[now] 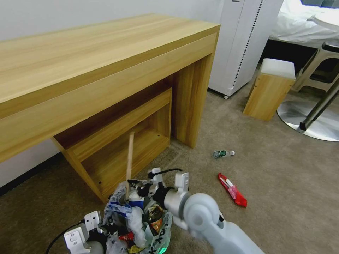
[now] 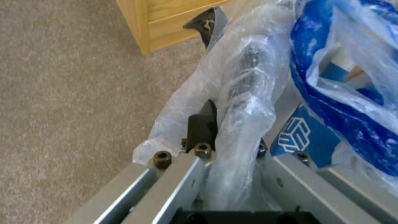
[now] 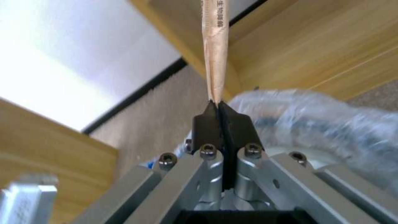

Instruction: Pick up the trash bin and place the garbage on the floor into it.

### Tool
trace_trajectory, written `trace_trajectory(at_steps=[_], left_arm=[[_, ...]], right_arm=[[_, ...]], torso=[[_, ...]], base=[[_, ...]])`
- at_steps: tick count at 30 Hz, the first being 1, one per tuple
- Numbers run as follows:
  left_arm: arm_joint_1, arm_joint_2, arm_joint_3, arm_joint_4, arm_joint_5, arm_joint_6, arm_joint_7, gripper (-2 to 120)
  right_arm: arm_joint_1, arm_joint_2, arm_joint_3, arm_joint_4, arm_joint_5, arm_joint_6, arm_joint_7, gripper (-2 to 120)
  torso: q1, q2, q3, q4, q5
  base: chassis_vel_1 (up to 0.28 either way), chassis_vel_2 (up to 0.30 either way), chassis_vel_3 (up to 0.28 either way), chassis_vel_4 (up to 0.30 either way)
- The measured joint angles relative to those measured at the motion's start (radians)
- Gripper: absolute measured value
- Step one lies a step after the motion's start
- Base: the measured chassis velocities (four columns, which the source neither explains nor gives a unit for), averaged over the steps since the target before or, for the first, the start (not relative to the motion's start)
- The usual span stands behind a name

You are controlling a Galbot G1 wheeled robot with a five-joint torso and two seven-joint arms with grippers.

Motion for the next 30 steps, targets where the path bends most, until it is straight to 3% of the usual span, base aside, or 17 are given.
trace_trajectory(at_steps=[10,30], left_arm=[[0.005,-0.007,-0.016,0.000,-0.003,-0.004,-0.010,1],[0.024,-0.057,-0.041,0.002,0.027,-0.009,-0.012,1]], right_arm=[[-0.010,-0.023,-0.063,0.000,-0.097,0.019,-0.041,0],[-0.016,-0.082,-0.108,0.088,-0.026,-0.028,0.041,0]], torso=[[0.000,0.000,0.000,-0.0001,0.0000],[0.000,0.000,0.000,-0.0001,0.0001]], base=[[0.000,0.000,0.000,0.000],[0.000,0.000,0.000,0.000]])
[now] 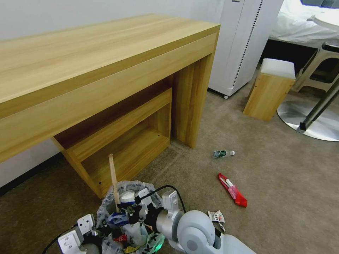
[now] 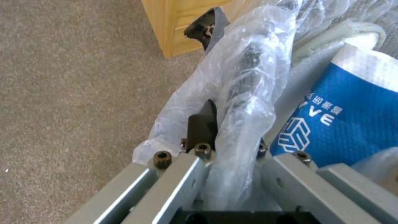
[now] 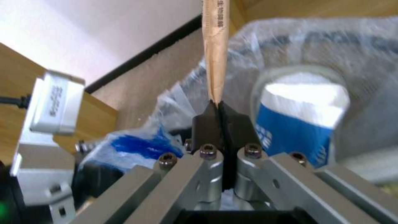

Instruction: Pick up the trash bin and place the garbage on the floor into it.

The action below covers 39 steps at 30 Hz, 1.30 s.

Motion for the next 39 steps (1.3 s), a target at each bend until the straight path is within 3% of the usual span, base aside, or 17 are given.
trace_trajectory(at_steps=[4,14,17,23,25,28,33,35,37,39], left_arm=[[-0.002,-0.002,0.000,0.001,0.001,0.000,0.000,1],[0.000,-0.003,0.000,0.001,0.006,-0.003,-0.002,1],[0.002,-0.008,0.000,0.001,0.012,-0.002,-0.002,1],[0.006,-0.008,-0.003,0.000,0.015,0.002,0.000,1],[0.006,-0.008,-0.003,0.000,0.015,0.002,0.000,1],[0.006,-0.021,0.004,0.000,0.024,0.002,0.003,1],[0.006,-0.023,0.004,-0.001,0.027,0.002,0.005,1],[0.009,-0.022,-0.002,-0.007,0.028,0.008,0.010,1],[0.010,-0.022,-0.003,-0.008,0.028,0.010,0.011,1],[0.019,-0.019,-0.011,-0.023,0.024,0.022,0.022,1]], right_arm=[[-0.011,-0.035,0.008,0.012,0.016,-0.013,0.021,0],[-0.014,-0.037,0.010,0.024,0.069,-0.044,0.056,0],[-0.014,-0.037,0.028,0.042,0.122,-0.088,0.068,6],[-0.001,-0.023,0.049,0.066,0.208,-0.114,0.121,30],[-0.001,-0.024,0.049,0.067,0.209,-0.115,0.122,32],[-0.004,-0.027,0.050,0.069,0.197,-0.117,0.138,51],[-0.001,-0.019,0.065,0.068,0.186,-0.117,0.142,65],[0.015,-0.009,0.111,0.080,0.188,-0.116,0.141,75],[0.020,-0.010,0.122,0.085,0.189,-0.116,0.141,76],[0.068,-0.057,0.212,0.130,0.270,-0.116,0.183,89]], torso=[[0.000,0.000,0.000,-0.0001,0.0000],[0.000,0.000,0.000,0.0000,0.0001],[0.000,0.000,0.000,0.0000,0.0000],[0.000,0.000,0.000,0.0001,0.0000],[0.000,0.000,0.000,0.0000,0.0000],[0.000,0.000,0.000,0.0000,0.0000],[0.000,0.000,0.000,0.0000,0.0000],[0.000,0.000,0.000,0.0000,0.0001],[0.000,0.000,0.000,0.0001,0.0001],[0.000,0.000,0.000,0.0002,0.0000]], base=[[0.000,0.000,0.000,0.000],[0.000,0.000,0.000,0.000],[0.000,0.000,0.000,0.000],[0.000,0.000,0.000,0.000],[0.000,0.000,0.000,0.000],[0.000,0.000,0.000,0.000],[0.000,0.000,0.000,0.000],[0.000,0.000,0.000,0.000],[0.000,0.000,0.000,0.000],[0.000,0.000,0.000,0.000]])
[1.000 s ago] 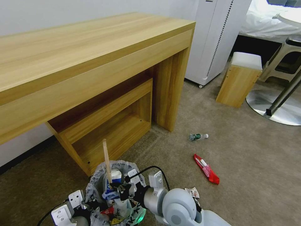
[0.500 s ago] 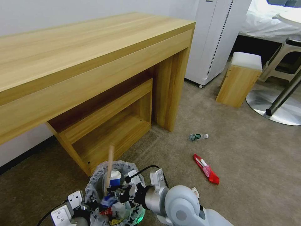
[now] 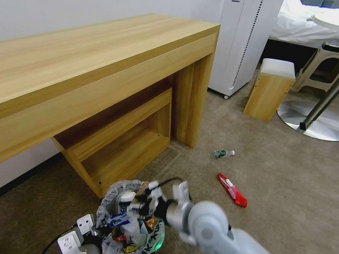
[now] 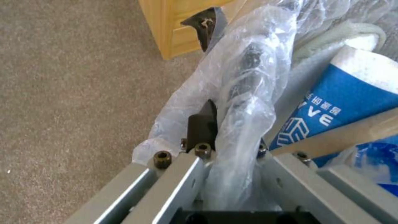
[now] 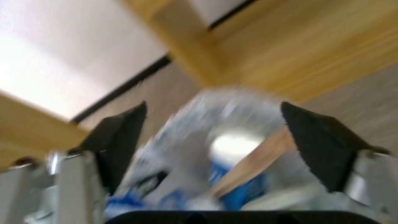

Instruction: Pick up the trash bin and place the garbage on the floor into it.

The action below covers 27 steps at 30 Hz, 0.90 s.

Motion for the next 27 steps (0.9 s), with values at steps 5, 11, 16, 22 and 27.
trace_trajectory(at_steps=[5,11,16,22,27], left_arm=[[0.001,0.009,-0.009,-0.011,-0.005,0.010,0.019,1],[-0.005,-0.014,0.010,0.000,0.046,0.017,0.070,1],[-0.001,-0.038,0.026,0.005,0.102,0.024,0.097,1],[0.003,-0.026,0.031,0.009,0.119,0.022,0.112,1],[-0.006,-0.011,0.051,0.015,0.135,0.014,0.124,1]], right_arm=[[0.029,-0.102,0.083,0.052,0.126,0.000,0.177,100],[0.005,-0.169,0.178,0.058,0.166,0.000,0.342,100],[-0.062,-0.177,0.289,0.046,0.152,0.000,0.450,100],[-0.219,-0.165,0.411,0.066,0.126,0.001,0.548,100],[-0.333,-0.154,0.506,0.054,0.026,0.001,0.506,100]], torso=[[0.000,0.000,0.000,-0.0002,0.0002],[0.000,0.000,0.000,-0.0003,0.0000],[0.000,0.000,0.000,0.0001,0.0003],[0.000,0.000,0.000,-0.0002,0.0003],[0.000,0.000,0.000,-0.0005,0.0004]], base=[[0.000,0.000,0.000,0.000],[0.000,0.000,0.000,0.000],[0.000,0.000,0.000,0.000],[0.000,0.000,0.000,0.000],[0.000,0.000,0.000,0.000]])
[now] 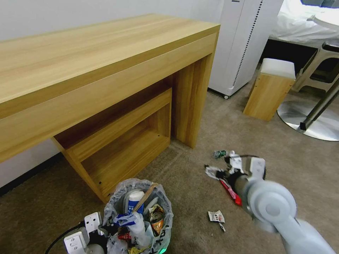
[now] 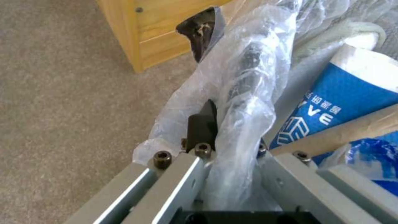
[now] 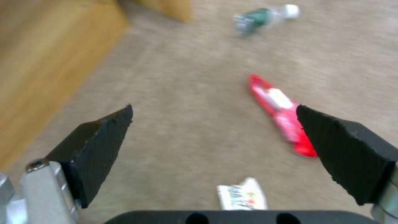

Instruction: Pick up the trash bin and place the garbage on the floor into it.

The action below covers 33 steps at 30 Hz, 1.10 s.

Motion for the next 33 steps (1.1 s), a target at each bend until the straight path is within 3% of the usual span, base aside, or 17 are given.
trace_trajectory(at_steps=[3,4,7,8,9,11,12,16,17,20,21,24,27,28,29,31,33], left_arm=[[0.005,0.009,0.021,0.003,0.024,-0.005,0.010,1],[0.005,0.009,0.021,0.003,0.024,-0.005,0.010,1],[0.013,0.022,0.029,0.003,0.038,-0.018,0.013,1],[0.013,0.022,0.029,0.003,0.038,-0.018,0.013,1],[0.014,0.025,0.033,0.003,0.046,-0.027,0.014,1],[0.012,0.027,0.038,0.006,0.051,-0.035,0.016,1],[0.012,0.027,0.038,0.006,0.051,-0.035,0.016,1],[0.015,0.024,0.040,0.015,0.069,-0.047,0.019,1],[0.015,0.024,0.040,0.015,0.069,-0.047,0.019,1],[0.022,0.027,0.040,0.017,0.085,-0.064,0.022,1],[0.022,0.027,0.040,0.017,0.085,-0.064,0.022,1],[0.008,0.035,0.048,0.028,0.085,-0.075,0.018,1],[-0.005,0.045,0.059,0.039,0.082,-0.076,0.013,1],[-0.020,0.056,0.071,0.051,0.073,-0.076,0.006,1],[-0.020,0.056,0.071,0.051,0.073,-0.076,0.006,1],[-0.049,0.076,0.088,0.065,0.048,-0.079,-0.008,1],[-0.058,0.081,0.093,0.071,0.042,-0.080,-0.012,1]], right_arm=[[-0.081,-0.056,0.081,-0.040,-0.239,0.047,-0.289,100],[-0.081,-0.056,0.081,-0.040,-0.239,0.047,-0.289,100],[-0.160,-0.180,0.145,-0.060,-0.344,0.111,-0.557,100],[-0.160,-0.180,0.145,-0.060,-0.344,0.111,-0.557,100],[-0.190,-0.263,0.170,-0.080,-0.448,0.169,-0.682,100],[-0.185,-0.375,0.168,-0.141,-0.596,0.244,-0.834,100],[-0.185,-0.375,0.168,-0.141,-0.596,0.244,-0.834,100],[-0.106,-0.529,0.037,-0.306,-0.733,0.387,-0.998,100],[-0.106,-0.529,0.037,-0.306,-0.733,0.387,-0.998,100],[-0.082,-0.646,-0.063,-0.398,-0.779,0.449,-1.059,100],[-0.082,-0.646,-0.063,-0.398,-0.779,0.449,-1.059,100],[-0.087,-0.714,-0.097,-0.475,-0.848,0.608,-1.183,100],[-0.088,-0.732,-0.103,-0.515,-0.893,0.689,-1.249,100],[-0.088,-0.742,-0.107,-0.559,-0.915,0.792,-1.339,100],[-0.088,-0.742,-0.107,-0.559,-0.915,0.792,-1.339,100],[-0.078,-0.744,-0.109,-0.623,-0.913,0.889,-1.469,100],[-0.063,-0.738,-0.117,-0.649,-0.914,0.917,-1.510,100]], torso=[[0.000,0.000,0.000,0.0003,0.0000],[0.000,0.000,0.000,0.0003,0.0000],[0.000,0.000,0.000,0.0003,0.0000],[0.000,0.000,0.000,0.0003,0.0000],[0.000,0.000,0.000,0.0001,-0.0007],[0.000,0.000,0.000,0.0001,-0.0005],[0.000,0.000,0.000,0.0001,-0.0005],[0.000,0.000,0.000,0.0007,0.0001],[0.000,0.000,0.000,0.0007,0.0001],[0.000,0.000,0.000,0.0004,0.0000],[0.000,0.000,0.000,0.0004,0.0000],[0.000,0.000,0.000,0.0005,-0.0003],[0.000,0.000,0.000,0.0004,-0.0002],[0.000,0.000,0.000,0.0001,-0.0004],[0.000,0.000,0.000,0.0001,-0.0004],[0.000,0.000,0.000,0.0001,-0.0003],[0.000,0.000,0.000,0.0001,-0.0005]], base=[[0.000,0.000,0.000,0.000],[0.000,0.000,0.000,0.000],[0.000,0.000,0.000,0.000],[0.000,0.000,0.000,0.000],[0.000,0.000,0.000,0.000],[0.000,0.000,0.000,0.000],[0.000,0.000,0.000,0.000],[0.000,0.000,0.000,0.000],[0.000,0.000,0.000,0.000],[0.000,0.000,0.000,0.000],[0.000,0.000,0.000,0.000],[0.000,0.000,0.000,0.000],[0.000,0.000,0.000,0.000],[0.000,0.000,0.000,0.000],[0.000,0.000,0.000,0.000],[0.000,0.000,0.000,0.000],[0.000,0.000,0.000,0.000]])
